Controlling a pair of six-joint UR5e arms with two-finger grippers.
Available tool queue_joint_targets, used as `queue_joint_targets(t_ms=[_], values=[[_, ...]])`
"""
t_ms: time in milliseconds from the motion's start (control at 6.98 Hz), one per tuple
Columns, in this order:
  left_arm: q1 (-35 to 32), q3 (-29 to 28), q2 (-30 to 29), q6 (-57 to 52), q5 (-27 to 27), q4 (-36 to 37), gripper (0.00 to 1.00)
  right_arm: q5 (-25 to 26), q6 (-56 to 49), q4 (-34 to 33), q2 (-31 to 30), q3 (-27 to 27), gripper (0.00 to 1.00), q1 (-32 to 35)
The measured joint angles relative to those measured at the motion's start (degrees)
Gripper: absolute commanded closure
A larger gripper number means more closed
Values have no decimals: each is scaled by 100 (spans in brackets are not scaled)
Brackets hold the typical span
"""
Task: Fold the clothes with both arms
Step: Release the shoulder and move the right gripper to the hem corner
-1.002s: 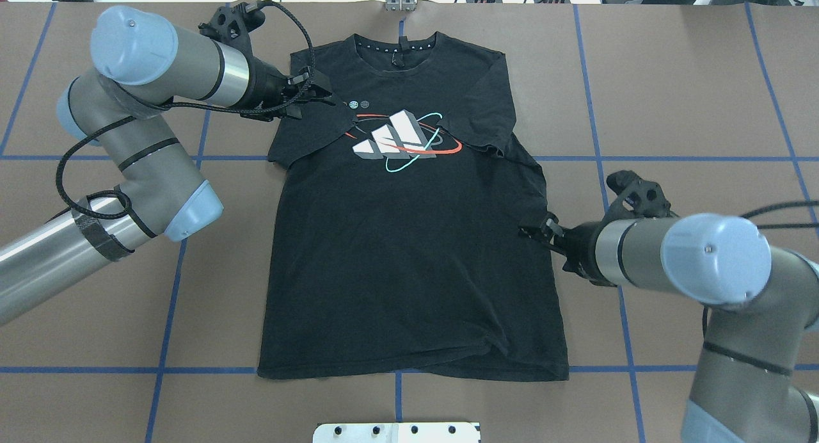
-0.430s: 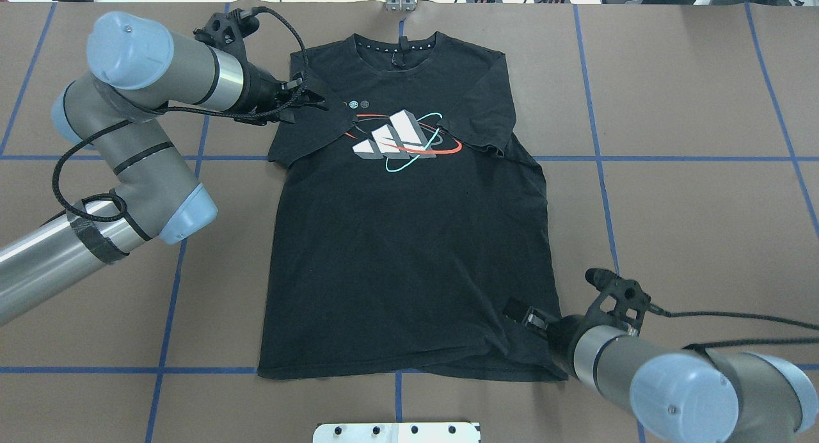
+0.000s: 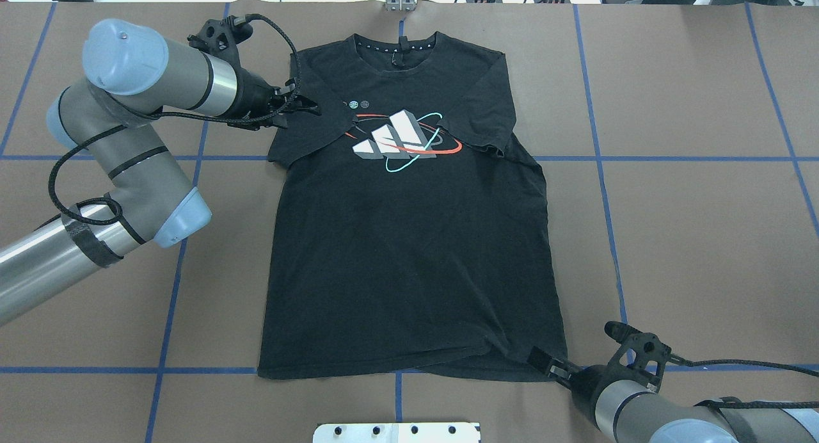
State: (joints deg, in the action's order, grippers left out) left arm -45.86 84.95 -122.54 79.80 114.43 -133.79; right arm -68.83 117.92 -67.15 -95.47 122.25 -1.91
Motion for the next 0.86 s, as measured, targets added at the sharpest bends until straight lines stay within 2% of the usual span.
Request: queue_joint_targets(t_ms=[143,430,859], values=[[4,-3,1,0,0,-9,23,6,31,0,0,-66,15,-16],[6,-4,2,0,0,-15,23,2,45,1,-4,-94,30,-34],[7,-13,2,-8,-6,-17,23,-9,47,1,-17,-83,30,-93]])
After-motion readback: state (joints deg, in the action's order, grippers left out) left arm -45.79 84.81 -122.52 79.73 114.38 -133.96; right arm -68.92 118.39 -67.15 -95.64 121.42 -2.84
